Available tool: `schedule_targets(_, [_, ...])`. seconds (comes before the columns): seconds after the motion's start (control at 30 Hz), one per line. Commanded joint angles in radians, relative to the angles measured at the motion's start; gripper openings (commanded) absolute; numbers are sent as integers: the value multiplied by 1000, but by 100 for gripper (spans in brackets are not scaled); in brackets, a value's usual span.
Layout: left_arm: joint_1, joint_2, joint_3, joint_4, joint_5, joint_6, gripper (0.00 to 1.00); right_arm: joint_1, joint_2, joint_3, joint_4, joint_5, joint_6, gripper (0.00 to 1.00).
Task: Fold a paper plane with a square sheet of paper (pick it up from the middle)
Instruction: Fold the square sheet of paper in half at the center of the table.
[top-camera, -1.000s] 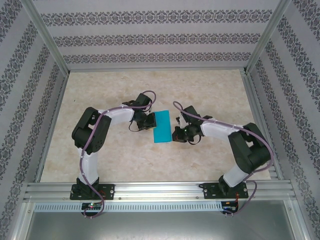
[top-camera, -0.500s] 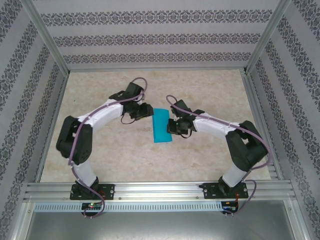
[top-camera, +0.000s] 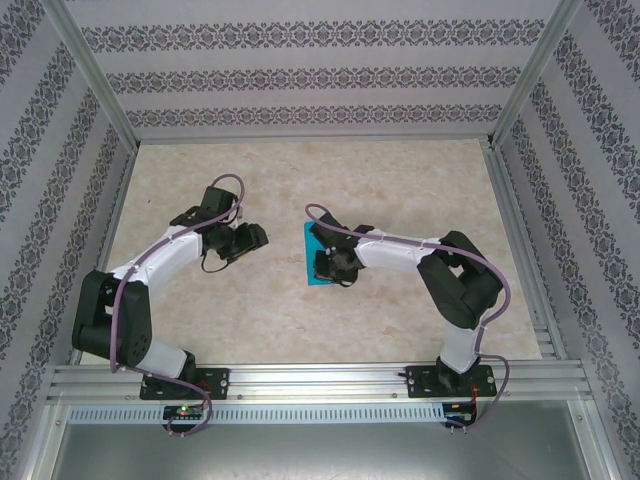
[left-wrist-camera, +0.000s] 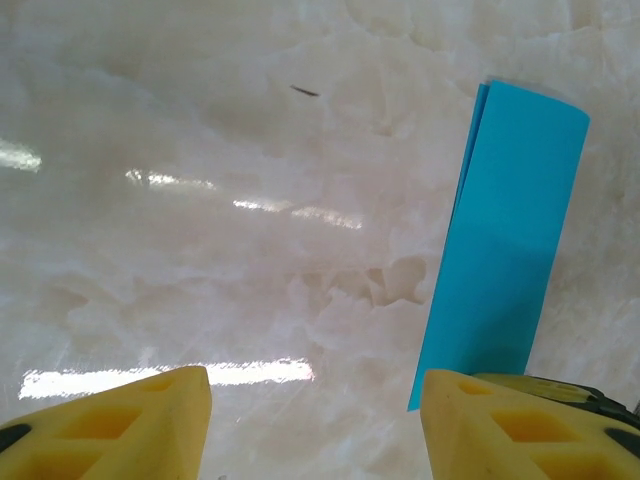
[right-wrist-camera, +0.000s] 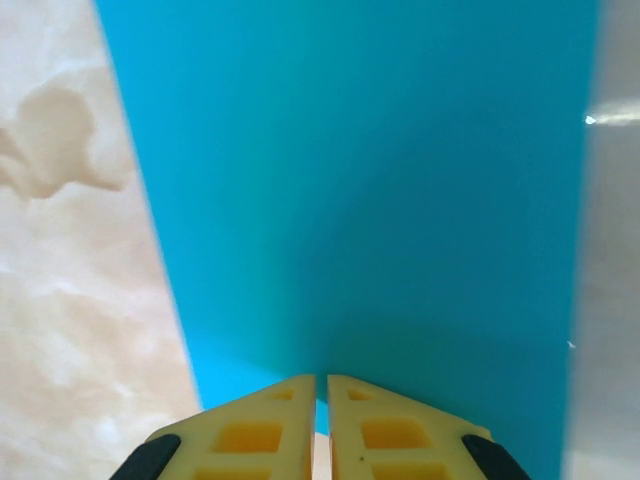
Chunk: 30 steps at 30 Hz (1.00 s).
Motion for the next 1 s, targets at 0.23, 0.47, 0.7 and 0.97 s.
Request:
schedule_targets(0.23, [43, -76, -92, 68, 57, 58, 61, 44, 53, 148, -95, 119, 79, 12])
schedule_targets(0.47, [44, -90, -100, 77, 53, 61, 63, 22, 26, 134, -122, 149, 83, 13])
schedule_targets(0.7, [44, -76, -98, 74, 53, 67, 64, 14, 83, 147, -155, 126, 118, 13])
schedule_targets(0.97, [44, -100, -139, 110, 51, 26, 65, 39, 154, 224, -149, 17, 132, 13])
